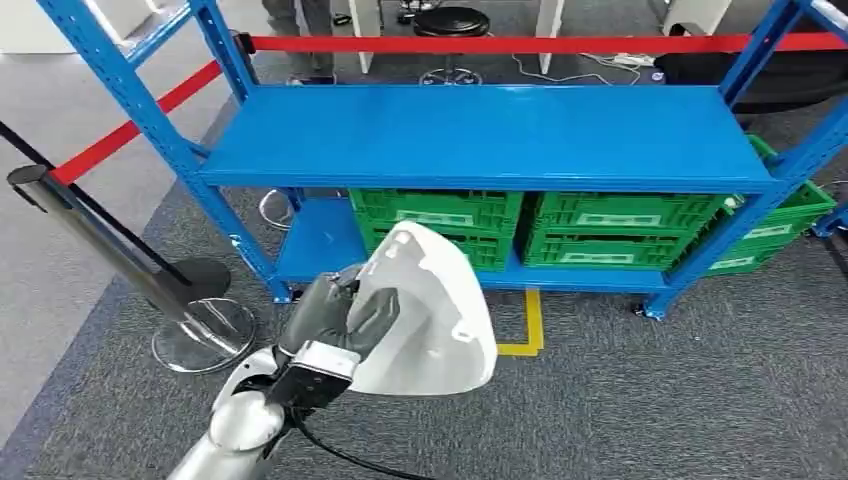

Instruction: Take the parts from the cabinet and place them on the table.

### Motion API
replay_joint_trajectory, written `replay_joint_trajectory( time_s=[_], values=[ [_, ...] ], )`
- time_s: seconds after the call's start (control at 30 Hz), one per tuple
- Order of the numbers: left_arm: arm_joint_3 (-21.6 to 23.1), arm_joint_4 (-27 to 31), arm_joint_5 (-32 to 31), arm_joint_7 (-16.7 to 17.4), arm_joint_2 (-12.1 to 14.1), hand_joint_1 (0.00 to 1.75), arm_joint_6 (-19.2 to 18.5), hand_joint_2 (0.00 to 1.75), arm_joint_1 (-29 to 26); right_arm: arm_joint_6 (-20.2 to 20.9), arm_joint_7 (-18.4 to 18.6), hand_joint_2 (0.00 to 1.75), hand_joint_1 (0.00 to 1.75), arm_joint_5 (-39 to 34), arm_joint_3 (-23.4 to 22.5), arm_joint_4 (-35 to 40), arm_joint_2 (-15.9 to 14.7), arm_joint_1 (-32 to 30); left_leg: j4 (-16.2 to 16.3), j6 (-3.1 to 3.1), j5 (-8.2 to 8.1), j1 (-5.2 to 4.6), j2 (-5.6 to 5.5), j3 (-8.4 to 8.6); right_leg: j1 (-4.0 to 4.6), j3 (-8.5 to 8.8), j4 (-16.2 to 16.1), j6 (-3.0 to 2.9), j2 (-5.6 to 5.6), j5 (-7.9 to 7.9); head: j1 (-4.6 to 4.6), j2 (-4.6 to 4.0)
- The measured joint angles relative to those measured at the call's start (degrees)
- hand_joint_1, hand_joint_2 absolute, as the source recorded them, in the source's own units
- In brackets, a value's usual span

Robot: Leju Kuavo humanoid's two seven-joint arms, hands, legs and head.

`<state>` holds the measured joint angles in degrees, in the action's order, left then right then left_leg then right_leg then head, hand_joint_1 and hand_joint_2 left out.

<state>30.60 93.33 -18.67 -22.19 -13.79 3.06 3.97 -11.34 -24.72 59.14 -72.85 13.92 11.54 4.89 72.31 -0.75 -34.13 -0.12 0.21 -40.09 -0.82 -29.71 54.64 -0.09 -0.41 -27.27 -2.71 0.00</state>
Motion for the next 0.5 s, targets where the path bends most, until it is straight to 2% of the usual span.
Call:
replay_joint_trajectory(
  time_s=[0.03,0.07,0.1,0.13,0.17,0.2,0.23,0.3,0.33,0.37,0.4,0.47,0.5],
  values=[
    [0.0,0.0,0.0,0.0,0.0,1.75,0.0,1.75,0.0,0.0,0.0,1.75,0.0,0.0,0.0,0.0,0.0,0.0,1.6,0.05,1.05,0.01,0.0,0.38,0.04,-1.06,0.2,0.03,-0.09,0.66,0.07,0.0],
    [0.0,0.0,0.0,0.0,0.1,1.75,0.0,1.75,0.0,0.0,0.0,1.75,0.0,0.0,0.0,0.0,0.0,0.0,1.1,0.3,3.26,0.0,-0.01,1.95,0.14,-2.26,0.5,0.05,-0.13,1.33,0.02,0.0],
    [0.0,0.0,0.0,0.0,0.1,1.75,0.0,1.75,0.0,0.0,0.0,1.75,0.0,0.0,-0.1,0.0,0.0,0.0,-1.2,0.67,5.43,-0.04,-0.01,4.17,0.24,-3.32,0.8,0.13,-0.15,1.81,0.02,0.0],
    [0.0,0.0,0.0,0.0,0.0,1.75,0.0,1.75,0.0,0.0,0.0,1.75,0.0,0.0,-0.1,0.0,0.0,0.0,-5.7,1.44,6.71,-0.22,-0.06,7.71,0.44,-4.17,0.9,0.24,-0.06,2.42,0.02,0.0],
    [0.0,0.0,0.0,0.0,-0.1,1.75,0.0,1.75,0.0,0.1,0.0,1.75,0.0,0.0,-0.1,0.0,0.0,0.0,-10.7,2.29,6.08,-0.53,-0.18,11.5,0.4,-4.52,0.9,0.28,0.01,2.92,0.02,0.0],
    [0.1,0.1,0.0,0.0,-0.2,1.75,0.0,1.75,0.1,0.4,0.0,1.75,0.0,0.0,-0.1,0.0,0.2,0.0,-15.9,3.07,4.55,-1.12,-0.18,15.4,0.86,-4.78,1.1,0.62,0.1,3.28,0.15,0.0],
    [0.1,0.3,0.0,-0.1,-0.2,1.75,0.0,1.75,0.2,0.4,0.0,1.75,0.0,0.0,-0.1,0.0,0.1,0.0,-18.4,3.09,3.46,-0.93,-0.11,16.44,0.73,-5.01,1.1,0.99,0.01,3.71,0.04,0.0],
    [0.0,0.3,0.0,-0.1,-0.2,1.75,0.0,1.75,0.3,0.7,0.0,1.75,0.0,0.0,-0.3,0.0,0.1,0.0,-18.7,3.07,3.44,-1.17,-0.13,15.61,0.63,-5.74,1.0,1.41,-0.19,4.92,-0.04,0.0],
    [0.0,0.3,0.0,-0.1,-0.2,1.75,0.0,1.75,0.1,0.7,0.0,1.75,0.0,-0.1,-0.4,0.0,0.1,-0.1,-19.2,3.15,4.36,-0.76,-0.09,15.27,0.79,-6.22,1.1,1.84,-0.19,5.15,0.13,0.0],
    [0.0,0.3,0.0,-0.1,-0.2,1.75,0.0,1.75,0.1,0.9,0.0,1.75,0.0,-0.5,-0.4,0.0,0.1,-0.1,-19.2,3.24,4.9,-0.6,0.18,14.86,0.6,-7.16,2.0,2.04,0.05,3.7,0.08,0.0],
    [0.0,0.3,0.0,-0.1,-0.2,1.75,0.0,1.75,0.1,1.1,0.0,1.75,0.0,-0.6,-0.6,0.0,0.1,-0.1,-19.1,3.66,5.32,-0.61,0.21,14.27,0.57,-8.16,4.8,2.17,0.16,1.0,0.37,0.0],
    [0.0,0.3,0.1,-0.1,-0.2,1.75,0.0,1.75,-0.1,1.2,0.1,1.75,0.0,-0.8,-0.9,0.0,0.0,-0.1,-19.0,3.85,6.38,-0.79,0.5,13.0,0.54,-11.29,14.4,2.58,0.25,-4.7,0.44,0.0],
    [0.0,0.3,0.1,-0.1,-0.2,1.75,0.0,1.75,-0.2,1.3,0.1,1.75,0.0,-0.8,-0.9,0.0,0.0,-0.2,-18.9,3.87,6.88,-0.86,0.73,12.28,0.54,-12.36,18.2,2.76,0.27,-6.31,0.48,0.0]
  ],
)
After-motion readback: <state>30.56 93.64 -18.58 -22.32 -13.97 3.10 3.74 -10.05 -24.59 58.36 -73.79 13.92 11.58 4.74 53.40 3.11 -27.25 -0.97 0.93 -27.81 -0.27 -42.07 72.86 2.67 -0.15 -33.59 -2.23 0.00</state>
